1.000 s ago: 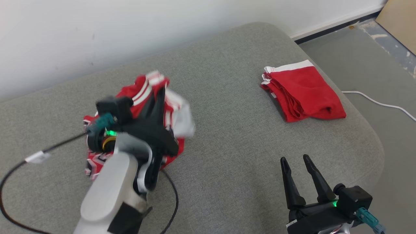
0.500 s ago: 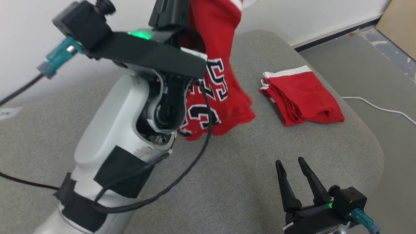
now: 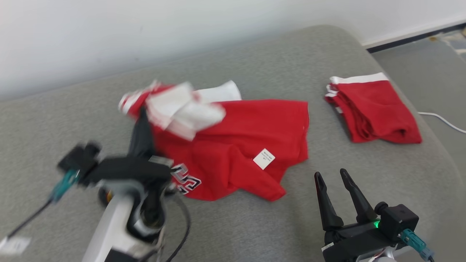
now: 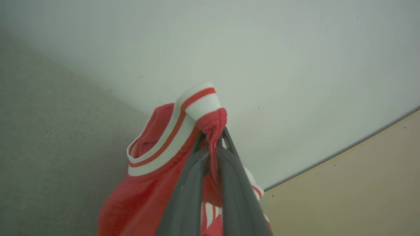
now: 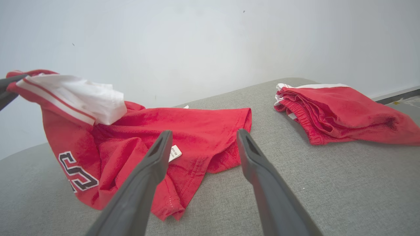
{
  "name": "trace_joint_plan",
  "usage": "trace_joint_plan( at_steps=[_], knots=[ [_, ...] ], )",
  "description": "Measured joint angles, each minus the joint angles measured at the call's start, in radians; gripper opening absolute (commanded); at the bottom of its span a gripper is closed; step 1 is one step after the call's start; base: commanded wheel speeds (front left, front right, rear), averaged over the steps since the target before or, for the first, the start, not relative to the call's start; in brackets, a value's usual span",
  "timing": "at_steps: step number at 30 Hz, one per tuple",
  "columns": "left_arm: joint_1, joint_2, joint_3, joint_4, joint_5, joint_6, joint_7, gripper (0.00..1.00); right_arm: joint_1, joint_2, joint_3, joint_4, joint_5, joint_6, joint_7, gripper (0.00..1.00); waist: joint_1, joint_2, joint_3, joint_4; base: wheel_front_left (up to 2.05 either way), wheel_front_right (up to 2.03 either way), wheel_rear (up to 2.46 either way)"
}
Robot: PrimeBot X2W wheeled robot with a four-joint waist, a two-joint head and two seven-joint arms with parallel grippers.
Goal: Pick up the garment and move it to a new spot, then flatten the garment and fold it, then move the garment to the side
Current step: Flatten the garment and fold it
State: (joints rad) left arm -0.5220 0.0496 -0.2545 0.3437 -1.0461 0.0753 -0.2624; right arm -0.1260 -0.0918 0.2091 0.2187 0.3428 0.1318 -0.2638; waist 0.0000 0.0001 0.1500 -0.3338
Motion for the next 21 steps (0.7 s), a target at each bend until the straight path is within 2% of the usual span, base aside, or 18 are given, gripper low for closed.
trace_joint_plan(
  at_steps=[4, 9, 16, 17, 18, 19, 20, 21],
  knots=[
    [0.103, 0.0, 0.126, 0.051, 0.021, -0.024, 0.0, 0.0, -0.002, -0.01, 0.001, -0.001, -0.001, 0.0, 0.0, 1.0, 0.0, 0.0, 0.009, 0.043, 0.0, 0.0, 0.0],
    [0.175, 0.001, 0.215, 0.087, 0.031, -0.05, 0.0, 0.0, -0.003, -0.014, 0.012, 0.001, -0.002, 0.0, 0.0, 1.0, 0.0, 0.0, 0.011, 0.083, 0.0, 0.0, 0.0],
    [0.252, 0.0, 0.272, 0.143, -0.075, -0.086, 0.0, 0.0, -0.002, -0.022, 0.026, 0.009, -0.002, 0.0, 0.0, 1.0, -0.0001, -0.0001, -0.009, 0.123, 0.0, 0.0, 0.0],
    [0.258, -0.001, 0.276, 0.15, -0.082, -0.092, 0.0, 0.06, -0.001, -0.025, 0.028, 0.01, -0.001, 0.0, 0.0, 1.0, -0.0001, 0.0, -0.014, 0.127, 0.0, 0.0, 0.0],
    [0.265, 0.0, 0.279, 0.152, -0.089, -0.094, 0.0, 0.43, 0.001, -0.026, 0.028, 0.011, -0.001, 0.0, 0.0, 1.0, -0.0001, -0.0001, -0.019, 0.13, 0.0, 0.0, 0.0],
    [0.272, -0.001, 0.283, 0.153, -0.091, -0.094, 0.0, 0.68, 0.002, -0.028, 0.028, 0.012, 0.0, 0.0, 0.0, 1.0, -0.0001, 0.0, -0.023, 0.133, 0.0, 0.0, 0.0],
    [0.279, -0.002, 0.291, 0.156, -0.091, -0.094, 0.0, 1.0, 0.004, -0.029, 0.027, 0.014, 0.0, 0.0, 0.0, 1.0, 0.0, 0.0, -0.028, 0.136, 0.0, 0.0, 0.0],
    [0.287, -0.002, 0.302, 0.158, -0.088, -0.094, 0.0, 1.0, 0.006, -0.03, 0.029, 0.015, 0.0, 0.0, 0.0, 1.0, -0.0001, -0.0001, -0.033, 0.139, 0.0, 0.0, 0.0]
  ],
)
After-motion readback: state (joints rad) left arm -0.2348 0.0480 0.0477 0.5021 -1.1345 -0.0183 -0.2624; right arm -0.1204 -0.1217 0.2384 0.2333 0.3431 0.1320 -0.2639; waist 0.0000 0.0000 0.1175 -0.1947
